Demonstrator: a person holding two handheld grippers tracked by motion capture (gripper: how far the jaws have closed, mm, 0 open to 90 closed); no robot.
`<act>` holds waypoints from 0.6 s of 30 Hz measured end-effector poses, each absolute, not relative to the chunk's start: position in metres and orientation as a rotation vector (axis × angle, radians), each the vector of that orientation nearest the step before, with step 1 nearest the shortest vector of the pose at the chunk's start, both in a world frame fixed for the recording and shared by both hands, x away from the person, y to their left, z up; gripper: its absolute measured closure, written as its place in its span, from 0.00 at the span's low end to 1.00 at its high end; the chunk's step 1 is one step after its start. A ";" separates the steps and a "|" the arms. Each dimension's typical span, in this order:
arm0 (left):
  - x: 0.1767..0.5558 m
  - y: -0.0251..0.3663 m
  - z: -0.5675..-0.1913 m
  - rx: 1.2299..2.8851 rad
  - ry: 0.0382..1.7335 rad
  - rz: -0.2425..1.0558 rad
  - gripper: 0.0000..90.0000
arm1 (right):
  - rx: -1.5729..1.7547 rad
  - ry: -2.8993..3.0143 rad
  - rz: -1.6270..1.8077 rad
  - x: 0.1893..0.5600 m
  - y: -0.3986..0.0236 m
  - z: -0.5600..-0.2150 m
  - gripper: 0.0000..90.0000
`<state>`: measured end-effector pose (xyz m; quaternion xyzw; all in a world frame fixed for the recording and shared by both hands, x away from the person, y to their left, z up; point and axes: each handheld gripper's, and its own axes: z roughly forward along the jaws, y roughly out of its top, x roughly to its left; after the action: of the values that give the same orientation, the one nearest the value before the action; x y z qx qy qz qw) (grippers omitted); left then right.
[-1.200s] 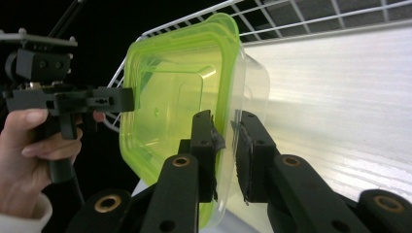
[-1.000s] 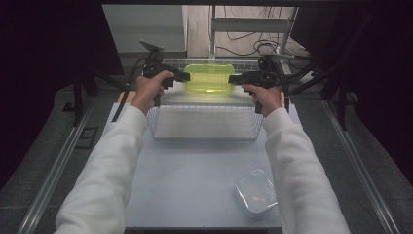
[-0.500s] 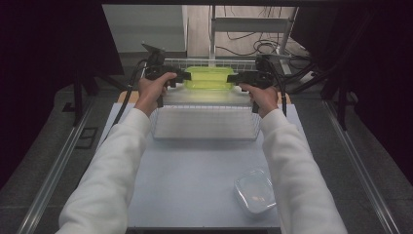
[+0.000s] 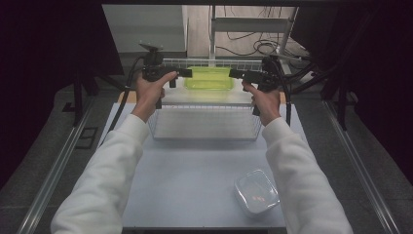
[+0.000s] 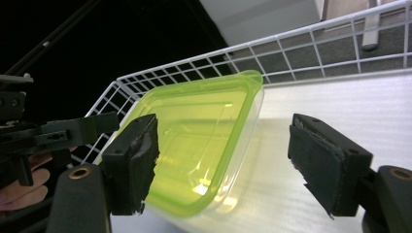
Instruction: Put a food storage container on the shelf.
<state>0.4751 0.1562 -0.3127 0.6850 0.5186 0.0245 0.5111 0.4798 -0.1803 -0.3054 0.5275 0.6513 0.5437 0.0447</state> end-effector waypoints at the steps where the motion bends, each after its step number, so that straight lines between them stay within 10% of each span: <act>1: 0.472 0.156 -0.311 1.664 1.235 0.069 0.28 | 1.603 1.999 1.659 0.478 -0.182 -0.305 0.29; 18: 0.399 0.179 -0.318 1.744 1.115 0.105 0.24 | 1.277 2.255 1.412 0.420 -0.209 -0.306 0.31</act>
<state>0.3992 0.1794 -0.3178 0.7242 0.4630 0.0434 0.5093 0.4203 -0.2093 -0.3060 0.4306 0.7608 0.4763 0.0950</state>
